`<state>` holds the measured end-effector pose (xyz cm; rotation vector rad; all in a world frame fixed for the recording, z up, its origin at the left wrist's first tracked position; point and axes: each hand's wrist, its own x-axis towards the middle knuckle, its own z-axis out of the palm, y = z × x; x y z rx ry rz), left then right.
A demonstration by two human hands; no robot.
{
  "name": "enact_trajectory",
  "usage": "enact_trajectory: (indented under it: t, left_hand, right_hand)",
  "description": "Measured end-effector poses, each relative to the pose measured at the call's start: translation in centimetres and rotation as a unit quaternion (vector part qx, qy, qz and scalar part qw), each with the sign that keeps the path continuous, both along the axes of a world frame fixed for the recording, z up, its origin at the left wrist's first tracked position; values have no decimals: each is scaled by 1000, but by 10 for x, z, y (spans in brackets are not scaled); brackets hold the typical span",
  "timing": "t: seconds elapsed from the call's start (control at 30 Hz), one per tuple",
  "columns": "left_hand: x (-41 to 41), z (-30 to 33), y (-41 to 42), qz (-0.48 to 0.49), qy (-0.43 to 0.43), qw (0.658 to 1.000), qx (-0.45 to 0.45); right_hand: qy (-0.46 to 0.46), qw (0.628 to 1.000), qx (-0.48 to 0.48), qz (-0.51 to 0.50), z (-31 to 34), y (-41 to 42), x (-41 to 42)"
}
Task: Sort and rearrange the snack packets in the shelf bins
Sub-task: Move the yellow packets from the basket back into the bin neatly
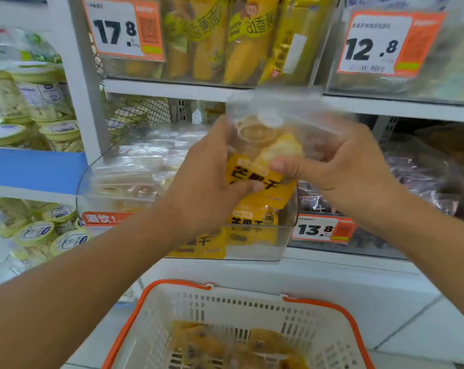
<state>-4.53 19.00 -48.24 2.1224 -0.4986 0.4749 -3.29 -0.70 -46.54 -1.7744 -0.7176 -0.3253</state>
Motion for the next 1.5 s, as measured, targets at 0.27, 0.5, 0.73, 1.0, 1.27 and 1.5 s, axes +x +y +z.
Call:
enact_trajectory:
  t: [0.27,0.5,0.73,1.0,1.27,1.5]
  left_hand:
    - [36,-12,5,117,-7,978,173]
    - [30,-15,6,194,5,940,281]
    - [23,-19,1,164,-24,890,425]
    - [27,-35,-4,145,-135,871,450]
    - [26,-30,0,160,-122,880,430]
    - [24,-28,0,228,-77,883,404]
  right_hand:
    - [6,996,-77,-51,-26,-4,40]
    - [11,943,-298,-150,-34,1,56]
    - [-7,908,-397,-136,-32,6,44]
    - [-127,801,-566,-149,-28,18,36]
    - [-77,851,-506,-118,-30,9,43]
    - [-119,892,-415,-134,-34,-2,49]
